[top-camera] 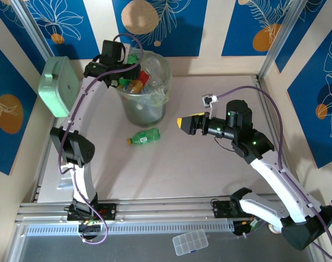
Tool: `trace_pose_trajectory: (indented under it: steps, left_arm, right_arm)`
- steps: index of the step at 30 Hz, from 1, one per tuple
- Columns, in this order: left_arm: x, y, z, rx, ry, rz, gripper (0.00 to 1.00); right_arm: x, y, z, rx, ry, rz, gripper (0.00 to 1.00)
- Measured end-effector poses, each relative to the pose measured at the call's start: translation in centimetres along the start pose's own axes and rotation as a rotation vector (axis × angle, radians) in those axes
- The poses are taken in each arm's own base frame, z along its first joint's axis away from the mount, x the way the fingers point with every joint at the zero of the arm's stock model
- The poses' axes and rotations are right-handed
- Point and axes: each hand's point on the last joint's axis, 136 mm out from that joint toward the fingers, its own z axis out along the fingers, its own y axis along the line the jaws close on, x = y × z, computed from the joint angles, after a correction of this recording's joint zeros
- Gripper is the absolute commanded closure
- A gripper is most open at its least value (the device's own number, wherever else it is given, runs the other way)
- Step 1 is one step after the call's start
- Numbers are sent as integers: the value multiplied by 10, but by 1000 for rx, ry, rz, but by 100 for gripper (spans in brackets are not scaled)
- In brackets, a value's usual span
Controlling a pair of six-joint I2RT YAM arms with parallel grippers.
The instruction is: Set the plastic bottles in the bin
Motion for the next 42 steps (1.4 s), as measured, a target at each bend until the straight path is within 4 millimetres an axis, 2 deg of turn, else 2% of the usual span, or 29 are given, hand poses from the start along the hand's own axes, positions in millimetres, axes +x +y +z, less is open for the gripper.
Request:
trace_pose_trajectory:
  steps: [4,8,11,14,17,19,23,27,29,32,38,42]
  left_arm:
    - [-6,2,-20,-5,-29,-31,21]
    - [-13,4,-62,7,-97,-88,26]
    - [-13,-3,-97,37,-151,-99,27]
    - [-5,-23,-124,86,-183,-76,26]
    - [23,-53,-138,163,-160,-34,26]
    - [49,-68,-139,204,-119,-10,24]
    - [114,-89,-132,274,-7,45,15]
    - [176,-97,-124,326,109,68,10]
    - [199,-97,-116,322,159,74,6]
    - [222,-94,-102,300,210,62,4]
    - [253,-94,-65,269,209,6,1]
    - [267,-95,-40,246,200,-50,1]
  right_arm:
    - [0,0,0,1,0,0,11]
    - [1,1,1,5,1,-2,11]
    - [3,0,3,10,9,0,11]
    - [5,-1,5,25,11,1,11]
    - [4,-4,3,47,0,-1,12]
    - [1,-5,0,62,-18,-5,13]
    - [-3,-7,-5,92,-48,-5,14]
    - [-3,-12,-6,118,-58,20,14]
    - [-2,-15,-5,124,-58,36,14]
    - [3,-20,-2,134,-49,62,14]
    - [6,-24,-2,142,-46,78,14]
    - [1,-25,-10,147,-72,77,13]
